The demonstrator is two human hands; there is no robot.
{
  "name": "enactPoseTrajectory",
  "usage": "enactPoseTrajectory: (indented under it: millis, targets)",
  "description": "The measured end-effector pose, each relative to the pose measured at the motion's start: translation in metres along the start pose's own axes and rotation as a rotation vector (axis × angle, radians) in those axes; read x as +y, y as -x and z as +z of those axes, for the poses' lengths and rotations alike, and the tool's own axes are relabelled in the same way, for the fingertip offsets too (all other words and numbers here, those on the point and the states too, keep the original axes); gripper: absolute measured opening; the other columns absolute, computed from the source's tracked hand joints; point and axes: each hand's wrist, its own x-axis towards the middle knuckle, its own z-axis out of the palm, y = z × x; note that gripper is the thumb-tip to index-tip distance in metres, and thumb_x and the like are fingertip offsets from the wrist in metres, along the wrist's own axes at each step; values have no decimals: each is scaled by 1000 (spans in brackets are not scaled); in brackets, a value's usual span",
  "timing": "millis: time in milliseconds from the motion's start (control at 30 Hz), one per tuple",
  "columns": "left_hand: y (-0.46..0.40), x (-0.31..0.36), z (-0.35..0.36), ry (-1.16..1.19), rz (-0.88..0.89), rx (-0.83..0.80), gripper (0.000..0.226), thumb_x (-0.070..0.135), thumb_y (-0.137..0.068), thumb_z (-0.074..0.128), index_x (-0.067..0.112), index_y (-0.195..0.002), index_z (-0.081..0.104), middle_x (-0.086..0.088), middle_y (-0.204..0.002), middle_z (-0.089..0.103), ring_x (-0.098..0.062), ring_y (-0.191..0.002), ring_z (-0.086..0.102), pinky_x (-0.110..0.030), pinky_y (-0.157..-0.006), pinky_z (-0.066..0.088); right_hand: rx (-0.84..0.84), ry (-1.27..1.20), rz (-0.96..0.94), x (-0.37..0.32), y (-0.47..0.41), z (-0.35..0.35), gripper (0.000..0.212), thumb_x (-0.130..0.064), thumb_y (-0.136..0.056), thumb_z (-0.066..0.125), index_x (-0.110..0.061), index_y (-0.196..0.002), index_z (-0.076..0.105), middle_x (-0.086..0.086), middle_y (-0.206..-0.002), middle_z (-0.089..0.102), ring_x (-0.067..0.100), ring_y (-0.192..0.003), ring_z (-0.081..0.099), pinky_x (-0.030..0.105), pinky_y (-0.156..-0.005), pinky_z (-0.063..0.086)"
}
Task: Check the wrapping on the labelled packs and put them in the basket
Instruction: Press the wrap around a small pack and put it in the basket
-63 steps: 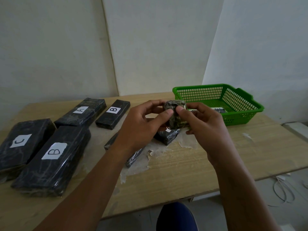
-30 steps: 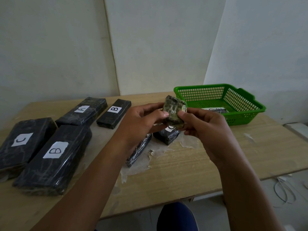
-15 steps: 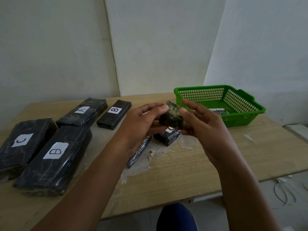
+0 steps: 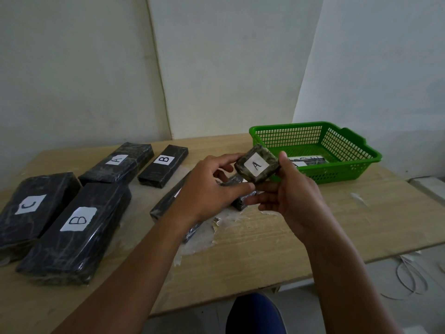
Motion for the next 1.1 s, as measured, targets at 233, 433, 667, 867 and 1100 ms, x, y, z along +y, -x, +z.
enactPoseTrajectory:
  millis: [233, 433, 667, 867, 1100]
  targets:
    - [1, 0, 21, -191, 214, 115, 82, 51, -70, 91, 20, -141, 64, 9, -124, 59, -7, -115, 55, -31, -94, 53, 27, 20, -10, 6, -8, -5, 60, -56, -111, 32, -11, -120, 71, 23, -96, 80, 35, -81, 76, 34, -60, 55]
    - [-13, -7, 37, -251, 285, 192, 69, 37, -77, 88, 16, -138, 65, 6, -124, 69, -1, -104, 59, -8, -85, 46, 51, 216, -62, 14, -12, -28, 67, -62, -109, 30, -14, -110, 77, 8, -94, 83, 29, -82, 80, 34, -67, 55]
    - [-58, 0, 70, -184, 231, 141, 55, 24, -74, 93, 17, -124, 71, 8, -110, 74, 12, -89, 61, 2, -74, 44, 349, 849, -216, 49, -61, -104, 38, -46, -101, 63, -15, -82, 72, 0, -79, 77, 22, -72, 74, 43, -74, 62]
    - [-104, 18, 116, -171, 228, 60, 69, 43, -71, 94, 17, -131, 70, 2, -121, 72, -6, -101, 66, -10, -85, 51, 426, 1240, -185, 66, -94, -186, 19, -31, -99, 65, -16, -102, 76, 10, -107, 74, 33, -107, 67, 36, -82, 50]
    - [-168, 39, 187, -263, 201, -35, 55, 28, -79, 91, 13, -128, 72, -6, -121, 70, -13, -100, 64, -22, -84, 49, 415, 1435, -220, 73, -108, -207, 26, -38, -98, 55, -21, -114, 65, 7, -126, 63, 32, -121, 55, 44, -100, 46]
